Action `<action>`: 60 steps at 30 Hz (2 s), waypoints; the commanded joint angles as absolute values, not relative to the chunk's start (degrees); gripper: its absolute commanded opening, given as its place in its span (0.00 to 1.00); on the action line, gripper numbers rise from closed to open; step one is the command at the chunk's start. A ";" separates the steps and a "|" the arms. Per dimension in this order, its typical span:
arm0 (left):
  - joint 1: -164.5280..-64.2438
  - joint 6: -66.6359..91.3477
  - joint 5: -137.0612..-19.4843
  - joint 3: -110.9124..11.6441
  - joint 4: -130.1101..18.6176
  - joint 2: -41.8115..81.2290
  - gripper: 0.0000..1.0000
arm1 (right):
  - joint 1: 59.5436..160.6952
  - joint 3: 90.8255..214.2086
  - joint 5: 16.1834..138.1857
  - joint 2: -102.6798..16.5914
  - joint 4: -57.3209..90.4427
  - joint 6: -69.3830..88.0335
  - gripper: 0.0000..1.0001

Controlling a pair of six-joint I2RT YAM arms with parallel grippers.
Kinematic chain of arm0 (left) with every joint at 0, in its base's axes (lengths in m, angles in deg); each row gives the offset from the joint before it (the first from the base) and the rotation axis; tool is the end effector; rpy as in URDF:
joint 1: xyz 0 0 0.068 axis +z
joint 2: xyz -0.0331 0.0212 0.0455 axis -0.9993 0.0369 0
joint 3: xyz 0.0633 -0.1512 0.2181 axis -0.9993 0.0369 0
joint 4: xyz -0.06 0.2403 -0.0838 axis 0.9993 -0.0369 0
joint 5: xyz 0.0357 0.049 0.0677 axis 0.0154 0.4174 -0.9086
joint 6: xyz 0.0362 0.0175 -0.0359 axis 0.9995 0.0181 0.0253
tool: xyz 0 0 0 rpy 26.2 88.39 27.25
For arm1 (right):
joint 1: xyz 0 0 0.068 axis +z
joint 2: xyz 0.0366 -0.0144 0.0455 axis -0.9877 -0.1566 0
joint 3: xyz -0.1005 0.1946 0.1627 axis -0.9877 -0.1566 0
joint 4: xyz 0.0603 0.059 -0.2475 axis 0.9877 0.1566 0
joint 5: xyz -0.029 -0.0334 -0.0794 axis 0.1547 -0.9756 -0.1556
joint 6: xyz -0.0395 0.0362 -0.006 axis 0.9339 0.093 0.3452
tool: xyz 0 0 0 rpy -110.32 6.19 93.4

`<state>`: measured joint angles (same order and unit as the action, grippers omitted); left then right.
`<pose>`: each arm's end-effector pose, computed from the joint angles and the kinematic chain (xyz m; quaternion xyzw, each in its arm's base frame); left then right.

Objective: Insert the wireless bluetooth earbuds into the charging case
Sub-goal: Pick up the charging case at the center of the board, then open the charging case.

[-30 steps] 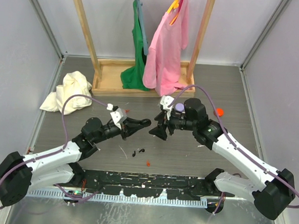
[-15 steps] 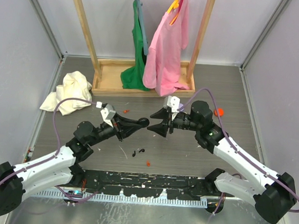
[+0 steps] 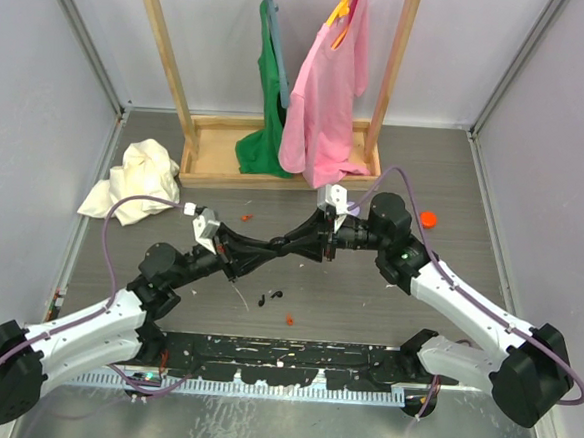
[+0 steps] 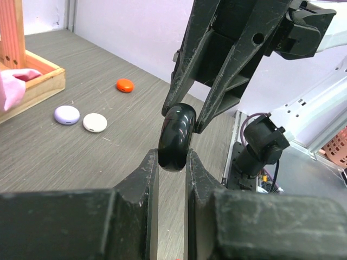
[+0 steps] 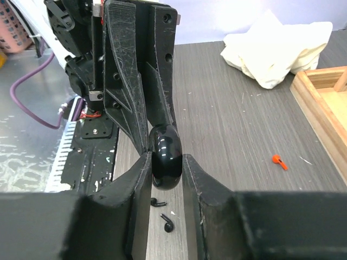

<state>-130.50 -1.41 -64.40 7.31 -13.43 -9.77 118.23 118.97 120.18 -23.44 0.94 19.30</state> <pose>0.1245 -0.1328 0.2551 0.2402 0.5766 -0.5297 0.5738 0.1754 0.1679 0.3134 -0.5017 0.5219 0.4799 0.4955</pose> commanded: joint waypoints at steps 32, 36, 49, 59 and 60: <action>-130.24 6.89 -54.81 0.46 -21.85 -11.20 0.49 | 119.53 134.06 126.50 -27.67 25.11 29.83 0.01; -130.21 6.75 -53.79 -0.21 -22.48 -10.14 0.44 | 119.81 134.37 125.93 -27.86 25.79 30.69 0.01; -130.27 12.47 -49.01 1.35 -22.18 -10.26 0.00 | 120.18 135.77 124.11 -28.10 27.12 32.17 0.13; -130.32 19.79 -44.69 5.53 -19.02 -14.51 0.00 | 120.13 136.82 119.03 -28.07 28.06 32.73 0.38; -130.29 20.02 -44.63 5.75 -19.03 -14.71 0.00 | 120.10 137.00 118.54 -28.11 28.28 32.81 0.39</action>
<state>-130.08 16.69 -49.04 4.99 -22.67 -12.91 120.85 133.20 123.69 -28.35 30.05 31.54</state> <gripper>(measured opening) 0.173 0.369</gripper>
